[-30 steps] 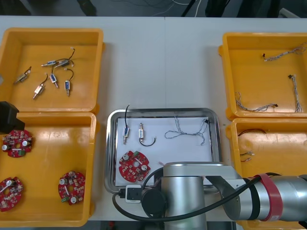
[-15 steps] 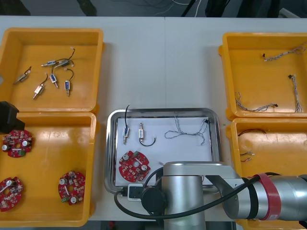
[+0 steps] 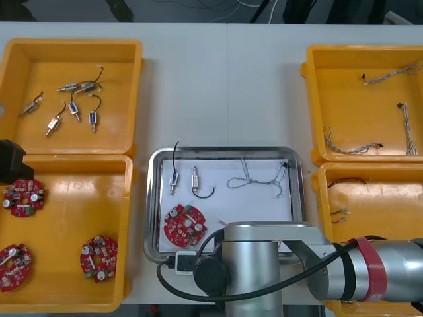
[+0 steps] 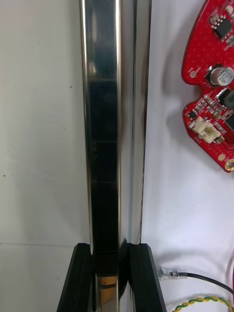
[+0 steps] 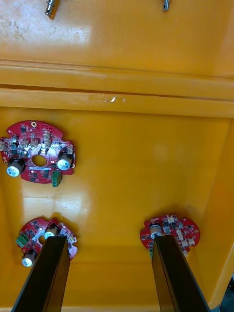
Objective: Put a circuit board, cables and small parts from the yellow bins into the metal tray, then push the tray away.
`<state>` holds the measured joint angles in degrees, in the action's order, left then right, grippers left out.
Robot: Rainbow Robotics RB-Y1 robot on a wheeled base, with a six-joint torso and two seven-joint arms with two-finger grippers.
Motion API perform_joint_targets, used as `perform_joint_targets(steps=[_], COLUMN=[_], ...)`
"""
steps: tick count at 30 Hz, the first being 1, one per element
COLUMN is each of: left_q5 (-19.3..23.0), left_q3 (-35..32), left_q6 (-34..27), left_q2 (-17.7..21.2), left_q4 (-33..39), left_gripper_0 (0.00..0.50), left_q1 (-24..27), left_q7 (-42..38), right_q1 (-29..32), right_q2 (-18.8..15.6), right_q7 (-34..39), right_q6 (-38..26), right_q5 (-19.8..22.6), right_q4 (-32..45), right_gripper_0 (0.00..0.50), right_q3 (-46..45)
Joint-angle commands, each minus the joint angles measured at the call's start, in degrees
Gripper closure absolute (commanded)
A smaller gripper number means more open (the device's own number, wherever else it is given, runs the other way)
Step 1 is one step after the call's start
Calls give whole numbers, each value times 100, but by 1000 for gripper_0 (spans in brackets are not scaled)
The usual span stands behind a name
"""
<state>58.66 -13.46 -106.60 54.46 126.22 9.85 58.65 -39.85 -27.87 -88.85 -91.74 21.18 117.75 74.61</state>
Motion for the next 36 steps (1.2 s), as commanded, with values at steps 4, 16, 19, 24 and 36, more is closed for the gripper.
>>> perform_joint_targets(steps=[4, 16, 19, 24, 36], left_q5=[-57, -57, -57, -57, -57], left_q3=[-192, -192, -192, -192, -192], left_q6=[52, 52, 52, 52, 52], left_q2=[258, 258, 258, 258, 258], left_q4=[166, 166, 166, 166, 166], left_gripper_0=[0, 0, 0, 0, 0], left_q1=[-89, -89, -89, -89, -89], left_q7=[525, 525, 525, 525, 525], right_q1=[-348, -797, -920, -1131, -1605], right_q2=[62, -158, -193, -290, -333], right_q7=[219, 175, 175, 166, 184], right_q6=[42, 95, 95, 104, 183], right_q5=[-27, -27, -27, -27, -167], right_q4=[178, 178, 178, 178, -86], right_gripper_0=[500, 500, 500, 500, 500], right_q3=[98, 98, 98, 98, 98])
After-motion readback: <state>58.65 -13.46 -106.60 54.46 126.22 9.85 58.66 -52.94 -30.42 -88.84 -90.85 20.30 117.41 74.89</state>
